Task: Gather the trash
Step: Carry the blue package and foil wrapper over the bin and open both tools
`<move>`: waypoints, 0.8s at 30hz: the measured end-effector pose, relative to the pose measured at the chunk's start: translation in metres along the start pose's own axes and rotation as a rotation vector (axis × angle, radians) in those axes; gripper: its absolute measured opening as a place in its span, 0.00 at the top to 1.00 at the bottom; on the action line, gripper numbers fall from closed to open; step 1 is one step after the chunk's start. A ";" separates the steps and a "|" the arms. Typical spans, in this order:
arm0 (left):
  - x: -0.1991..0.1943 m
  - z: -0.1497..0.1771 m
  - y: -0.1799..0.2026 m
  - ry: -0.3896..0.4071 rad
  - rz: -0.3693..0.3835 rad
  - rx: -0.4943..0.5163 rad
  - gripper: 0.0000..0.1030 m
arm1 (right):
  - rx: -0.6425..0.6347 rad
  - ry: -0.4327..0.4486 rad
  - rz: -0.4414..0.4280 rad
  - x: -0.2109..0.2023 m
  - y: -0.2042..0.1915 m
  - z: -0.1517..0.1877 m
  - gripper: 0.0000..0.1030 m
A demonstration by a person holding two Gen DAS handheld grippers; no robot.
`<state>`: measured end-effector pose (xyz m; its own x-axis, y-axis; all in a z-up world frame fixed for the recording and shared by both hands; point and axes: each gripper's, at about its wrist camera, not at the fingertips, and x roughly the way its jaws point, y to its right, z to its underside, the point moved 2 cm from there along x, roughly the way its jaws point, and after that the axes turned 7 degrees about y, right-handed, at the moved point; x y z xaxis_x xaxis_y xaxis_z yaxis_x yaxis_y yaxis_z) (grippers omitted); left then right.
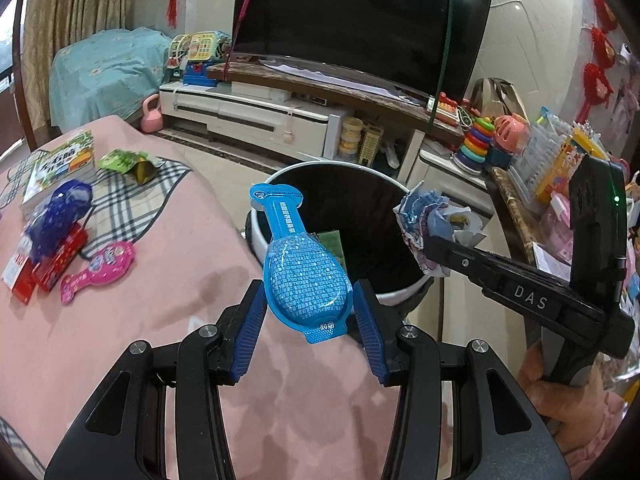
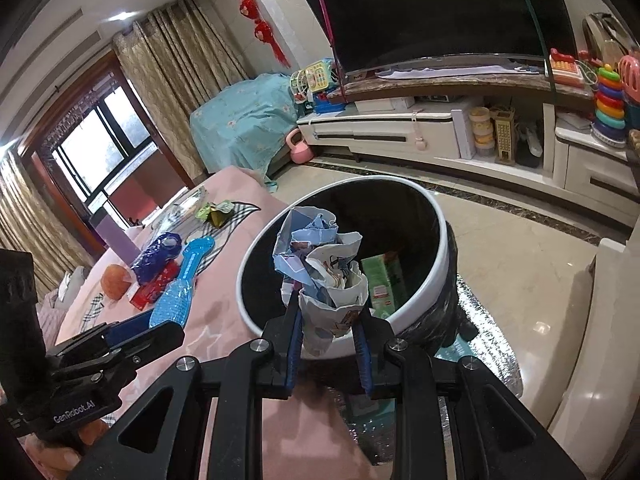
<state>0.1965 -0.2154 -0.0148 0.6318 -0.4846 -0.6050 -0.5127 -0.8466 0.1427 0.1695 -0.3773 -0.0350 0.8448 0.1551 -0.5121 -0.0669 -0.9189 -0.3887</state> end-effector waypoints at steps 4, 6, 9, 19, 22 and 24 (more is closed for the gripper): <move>0.010 -0.005 0.006 -0.008 0.005 0.012 0.57 | -0.009 -0.010 0.012 0.005 0.005 -0.005 0.77; 0.016 -0.008 0.008 -0.014 0.007 0.020 0.57 | -0.014 -0.021 0.020 0.009 0.007 -0.008 0.77; 0.025 -0.010 0.011 -0.027 0.009 0.025 0.57 | -0.023 -0.039 0.032 0.016 0.009 -0.011 0.77; 0.045 -0.013 0.016 -0.062 0.016 0.031 0.57 | -0.049 -0.073 0.047 0.029 0.014 -0.018 0.77; 0.050 -0.014 0.017 -0.068 0.016 0.031 0.57 | -0.055 -0.082 0.049 0.032 0.015 -0.019 0.77; 0.052 -0.013 0.017 -0.071 0.015 0.031 0.57 | -0.059 -0.087 0.050 0.035 0.015 -0.019 0.77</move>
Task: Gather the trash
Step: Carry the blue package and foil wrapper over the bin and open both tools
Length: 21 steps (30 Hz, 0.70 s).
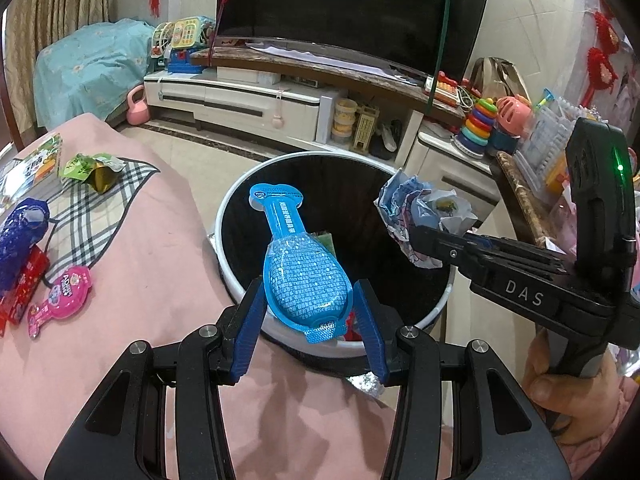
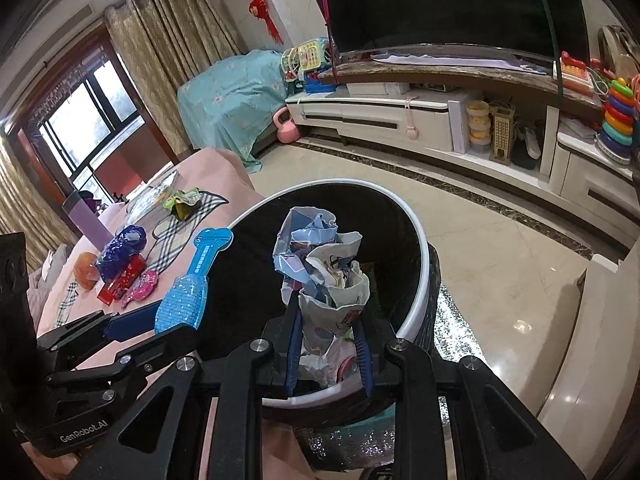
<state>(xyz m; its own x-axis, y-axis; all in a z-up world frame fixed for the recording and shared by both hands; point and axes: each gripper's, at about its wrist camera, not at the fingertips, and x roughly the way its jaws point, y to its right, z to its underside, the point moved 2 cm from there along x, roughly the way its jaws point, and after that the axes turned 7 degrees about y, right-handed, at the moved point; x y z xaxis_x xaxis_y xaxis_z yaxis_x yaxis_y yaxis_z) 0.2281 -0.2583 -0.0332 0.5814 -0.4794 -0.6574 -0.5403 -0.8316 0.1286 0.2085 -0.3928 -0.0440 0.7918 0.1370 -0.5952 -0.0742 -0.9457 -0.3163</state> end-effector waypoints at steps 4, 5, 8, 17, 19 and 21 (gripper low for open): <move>0.006 -0.001 -0.001 -0.016 0.004 -0.015 0.56 | -0.005 -0.012 0.004 0.009 0.002 -0.004 0.75; 0.007 -0.001 -0.003 -0.021 0.004 -0.025 0.55 | -0.004 -0.014 0.004 0.010 0.002 -0.004 0.73; 0.009 -0.001 -0.009 -0.030 0.012 -0.060 0.46 | 0.002 -0.020 -0.004 0.013 0.003 -0.005 0.71; -0.011 0.006 -0.034 0.013 -0.015 -0.130 0.33 | 0.045 0.015 -0.017 0.005 0.007 -0.005 0.52; -0.018 0.012 -0.040 0.024 -0.028 -0.140 0.32 | 0.054 0.029 -0.029 0.001 0.004 -0.003 0.45; -0.025 0.017 -0.048 0.040 -0.046 -0.152 0.28 | 0.054 0.041 -0.029 -0.002 0.000 -0.002 0.31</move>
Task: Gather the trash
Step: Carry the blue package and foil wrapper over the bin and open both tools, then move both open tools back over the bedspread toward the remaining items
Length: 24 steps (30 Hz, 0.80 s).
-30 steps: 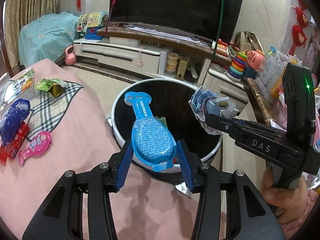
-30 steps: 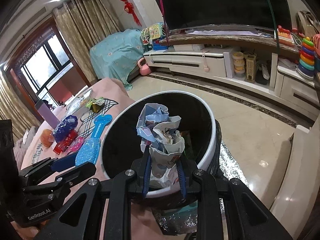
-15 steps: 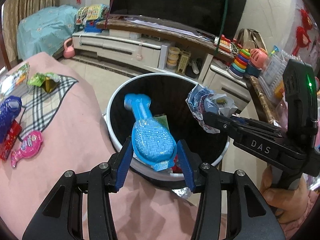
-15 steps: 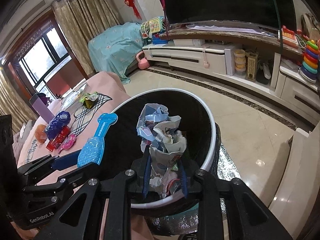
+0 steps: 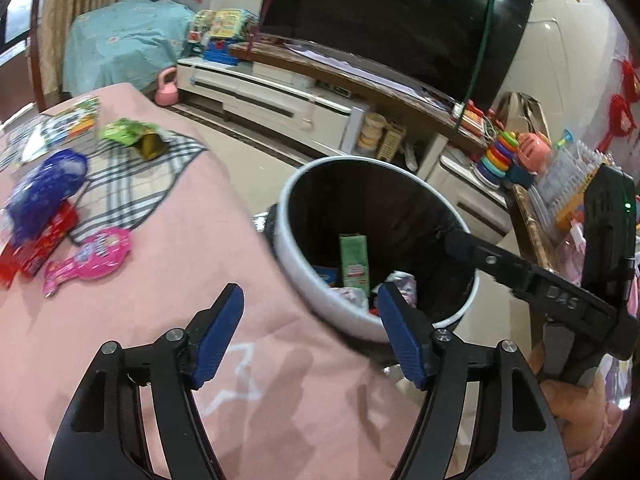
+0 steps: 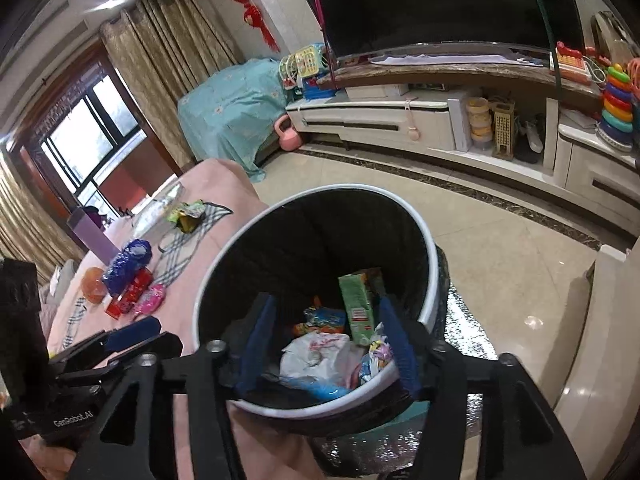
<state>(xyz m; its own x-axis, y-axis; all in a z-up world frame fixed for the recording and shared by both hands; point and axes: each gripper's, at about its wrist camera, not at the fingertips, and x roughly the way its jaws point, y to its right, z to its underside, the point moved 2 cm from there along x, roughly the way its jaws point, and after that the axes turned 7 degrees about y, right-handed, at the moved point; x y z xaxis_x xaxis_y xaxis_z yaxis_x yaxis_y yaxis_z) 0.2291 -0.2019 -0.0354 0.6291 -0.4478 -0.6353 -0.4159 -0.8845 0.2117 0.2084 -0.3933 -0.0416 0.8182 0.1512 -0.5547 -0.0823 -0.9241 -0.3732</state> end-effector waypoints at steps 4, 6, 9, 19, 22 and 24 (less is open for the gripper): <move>-0.012 0.009 -0.023 0.014 -0.043 -0.034 0.25 | -0.021 0.030 -0.023 -0.007 -0.017 0.004 0.18; -0.019 0.013 -0.034 0.016 -0.059 -0.054 0.25 | -0.031 0.036 -0.034 -0.010 -0.027 0.006 0.14; -0.030 0.021 -0.054 0.023 -0.088 -0.093 0.25 | -0.048 0.051 -0.053 -0.014 -0.043 0.010 0.12; -0.063 0.049 -0.110 0.043 -0.173 -0.191 0.25 | -0.102 0.026 -0.139 -0.008 -0.098 0.032 0.09; -0.074 0.055 -0.125 0.053 -0.199 -0.213 0.25 | -0.128 0.002 -0.161 -0.003 -0.115 0.042 0.09; -0.080 0.059 -0.137 0.056 -0.214 -0.233 0.25 | -0.144 -0.010 -0.178 0.000 -0.125 0.048 0.09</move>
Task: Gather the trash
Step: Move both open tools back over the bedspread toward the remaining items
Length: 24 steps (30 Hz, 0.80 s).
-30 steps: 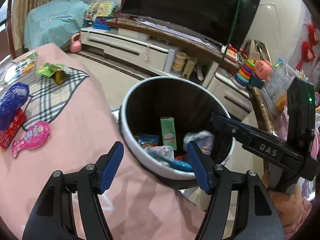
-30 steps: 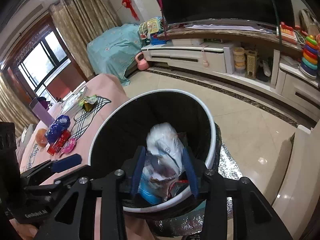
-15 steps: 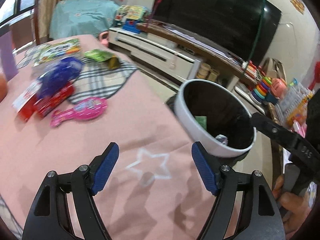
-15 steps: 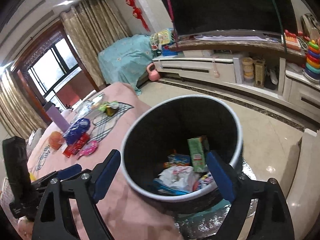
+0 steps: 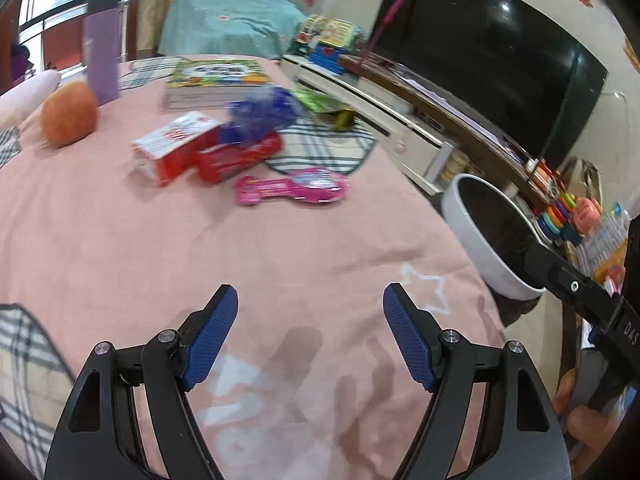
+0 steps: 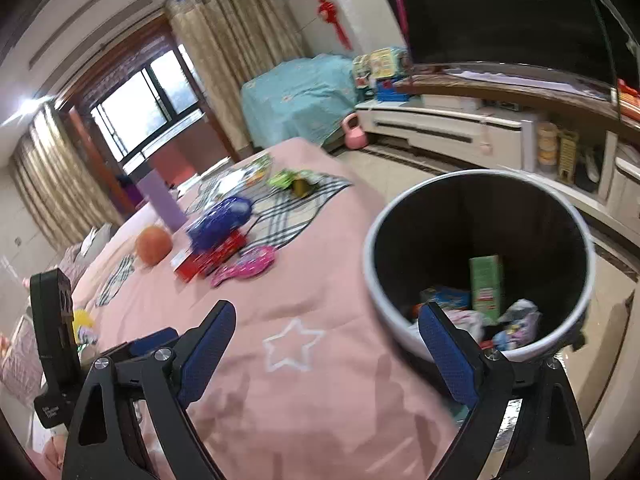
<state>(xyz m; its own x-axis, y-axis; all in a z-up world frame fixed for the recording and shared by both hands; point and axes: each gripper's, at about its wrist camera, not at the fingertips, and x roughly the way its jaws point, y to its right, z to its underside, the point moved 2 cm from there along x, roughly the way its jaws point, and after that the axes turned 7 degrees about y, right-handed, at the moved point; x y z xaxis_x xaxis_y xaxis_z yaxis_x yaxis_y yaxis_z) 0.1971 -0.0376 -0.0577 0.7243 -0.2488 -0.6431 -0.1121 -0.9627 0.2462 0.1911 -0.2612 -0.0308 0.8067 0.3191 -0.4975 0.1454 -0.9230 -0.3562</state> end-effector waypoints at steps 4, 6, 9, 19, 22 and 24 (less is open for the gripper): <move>-0.004 0.002 -0.025 0.002 -0.031 -0.036 0.25 | -0.017 -0.029 -0.023 0.013 -0.017 0.007 0.09; -0.006 0.005 -0.034 0.002 -0.042 -0.048 0.25 | -0.025 -0.040 -0.034 0.019 -0.025 0.010 0.09; -0.008 0.007 -0.049 -0.002 -0.058 -0.063 0.25 | -0.046 -0.058 -0.052 0.028 -0.037 0.016 0.09; -0.009 0.002 -0.087 0.001 -0.103 -0.097 0.25 | -0.119 -0.102 -0.084 0.057 -0.064 0.027 0.09; -0.005 -0.001 -0.095 -0.010 -0.114 -0.099 0.25 | -0.145 -0.118 -0.087 0.067 -0.068 0.026 0.09; -0.002 -0.003 -0.100 -0.018 -0.118 -0.101 0.25 | -0.156 -0.128 -0.089 0.073 -0.069 0.024 0.09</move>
<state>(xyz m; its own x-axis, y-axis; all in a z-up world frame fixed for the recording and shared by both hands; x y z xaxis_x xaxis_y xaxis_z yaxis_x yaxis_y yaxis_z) 0.2084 0.0593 -0.0788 0.7162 -0.1369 -0.6844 0.0428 -0.9701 0.2388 0.2256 -0.1688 -0.0614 0.7091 0.4159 -0.5694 0.3075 -0.9091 -0.2810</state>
